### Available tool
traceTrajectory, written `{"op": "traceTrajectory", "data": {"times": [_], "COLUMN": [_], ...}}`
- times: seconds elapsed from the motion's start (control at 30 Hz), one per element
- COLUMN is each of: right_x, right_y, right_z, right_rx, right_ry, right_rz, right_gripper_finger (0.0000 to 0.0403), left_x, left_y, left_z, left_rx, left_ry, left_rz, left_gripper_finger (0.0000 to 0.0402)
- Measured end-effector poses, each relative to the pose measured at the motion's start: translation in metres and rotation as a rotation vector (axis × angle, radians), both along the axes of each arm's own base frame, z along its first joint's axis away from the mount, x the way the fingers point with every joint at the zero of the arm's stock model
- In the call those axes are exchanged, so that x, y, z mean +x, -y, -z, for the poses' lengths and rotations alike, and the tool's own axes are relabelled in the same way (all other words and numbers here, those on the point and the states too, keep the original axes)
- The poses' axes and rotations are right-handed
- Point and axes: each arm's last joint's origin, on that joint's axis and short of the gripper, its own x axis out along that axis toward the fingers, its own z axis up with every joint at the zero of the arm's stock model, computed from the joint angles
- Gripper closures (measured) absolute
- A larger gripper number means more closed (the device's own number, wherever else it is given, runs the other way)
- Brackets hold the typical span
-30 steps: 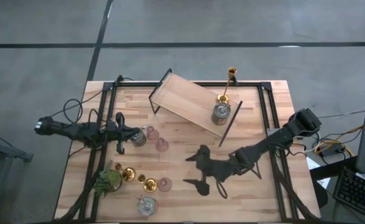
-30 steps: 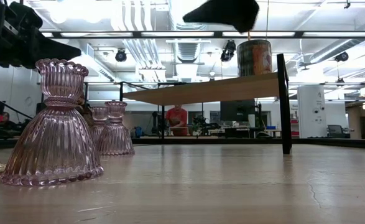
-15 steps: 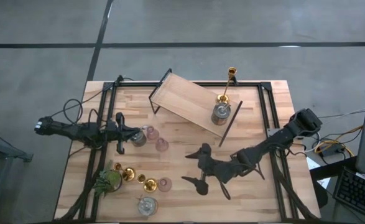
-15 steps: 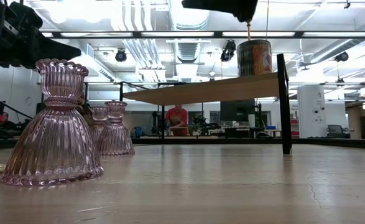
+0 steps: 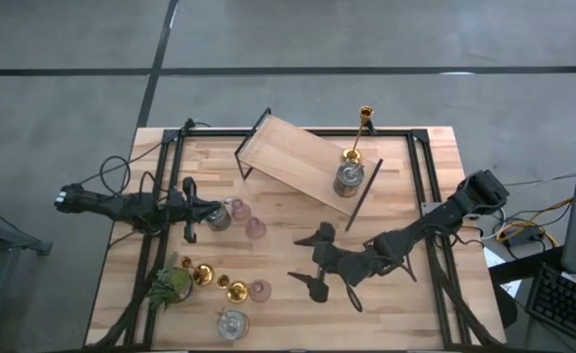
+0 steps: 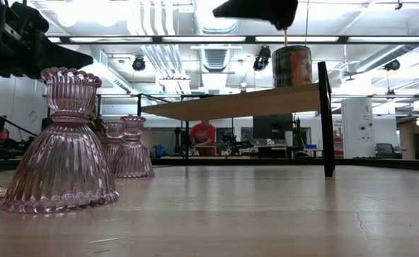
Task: Pick & Place candle stick holders
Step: Put the bottom right silver scented candle on the shelf
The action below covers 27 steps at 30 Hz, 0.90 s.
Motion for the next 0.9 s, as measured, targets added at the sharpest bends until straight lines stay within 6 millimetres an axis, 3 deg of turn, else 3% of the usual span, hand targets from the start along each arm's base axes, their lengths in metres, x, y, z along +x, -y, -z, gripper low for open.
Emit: {"op": "traceTrajectory", "data": {"times": [0.17, 0.37, 0.4, 0.73, 0.9], "right_x": [-0.013, -0.036, -0.041, -0.092, -0.115], "right_y": [0.003, 0.012, 0.015, 0.047, 0.068], "right_z": [-0.020, -0.018, -0.017, -0.032, -0.033], "right_rx": [0.000, -0.014, -0.018, 0.012, 0.017], "right_ry": [0.028, 0.013, 0.013, 0.076, 0.094], "right_rz": [-0.121, -0.174, -0.174, -0.149, -0.049], "right_gripper_finger": [0.0147, 0.0354, 0.0373, 0.0394, 0.0394], "left_x": [0.000, 0.000, 0.000, 0.000, 0.000], "left_y": [0.000, 0.000, 0.000, 0.000, 0.000], "left_z": [0.000, 0.000, 0.000, 0.000, 0.000], "left_rx": [0.000, 0.000, 0.000, 0.000, 0.000], "left_ry": [0.000, 0.000, 0.000, 0.000, 0.000], "left_rz": [0.000, 0.000, 0.000, 0.000, 0.000], "left_gripper_finger": [0.0390, 0.0390, 0.0390, 0.0390, 0.0390]}}
